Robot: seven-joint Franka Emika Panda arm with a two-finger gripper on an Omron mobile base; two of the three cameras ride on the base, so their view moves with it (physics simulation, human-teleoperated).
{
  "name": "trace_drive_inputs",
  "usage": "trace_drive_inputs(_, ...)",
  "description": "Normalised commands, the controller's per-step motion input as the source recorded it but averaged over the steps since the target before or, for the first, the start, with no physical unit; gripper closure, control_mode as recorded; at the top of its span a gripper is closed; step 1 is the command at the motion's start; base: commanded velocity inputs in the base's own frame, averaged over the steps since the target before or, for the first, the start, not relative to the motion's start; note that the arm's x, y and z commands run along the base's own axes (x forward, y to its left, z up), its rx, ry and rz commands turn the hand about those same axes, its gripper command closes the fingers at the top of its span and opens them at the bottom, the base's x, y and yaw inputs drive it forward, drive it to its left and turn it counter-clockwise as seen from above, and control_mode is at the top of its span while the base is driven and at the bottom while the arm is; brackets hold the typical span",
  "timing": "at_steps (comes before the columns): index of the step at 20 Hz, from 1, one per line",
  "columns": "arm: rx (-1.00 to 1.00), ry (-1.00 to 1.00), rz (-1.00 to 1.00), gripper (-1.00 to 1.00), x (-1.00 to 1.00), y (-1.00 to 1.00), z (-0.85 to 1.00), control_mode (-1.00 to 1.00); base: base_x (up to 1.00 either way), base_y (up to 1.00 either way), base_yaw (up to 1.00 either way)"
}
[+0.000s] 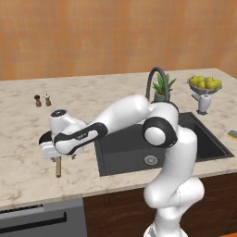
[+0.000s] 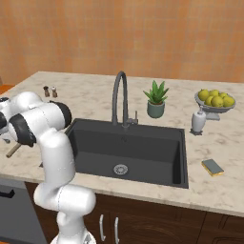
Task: Pick the pan and sponge and place them into the sink. Then turn on the water.
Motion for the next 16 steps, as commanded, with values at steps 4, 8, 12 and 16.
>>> trace_drive_inputs(4, 0.00, 0.00, 0.00, -1.00, 0.13, 0.11, -0.17, -1.00, 0.00, 0.00, 0.00)
trace_drive_inputs(8, 0.00, 0.00, 0.00, -1.00, 0.16, 0.12, -0.22, -1.00, 0.00, 0.00, 0.00)
trace_drive_inputs(12, 0.00, 0.00, 0.00, -1.00, 0.16, 0.10, -0.24, -1.00, 0.00, 0.00, 0.00)
trace_drive_inputs(16, 0.00, 0.00, 0.00, -1.00, 0.17, 0.05, -0.22, -1.00, 0.00, 0.00, 0.00)
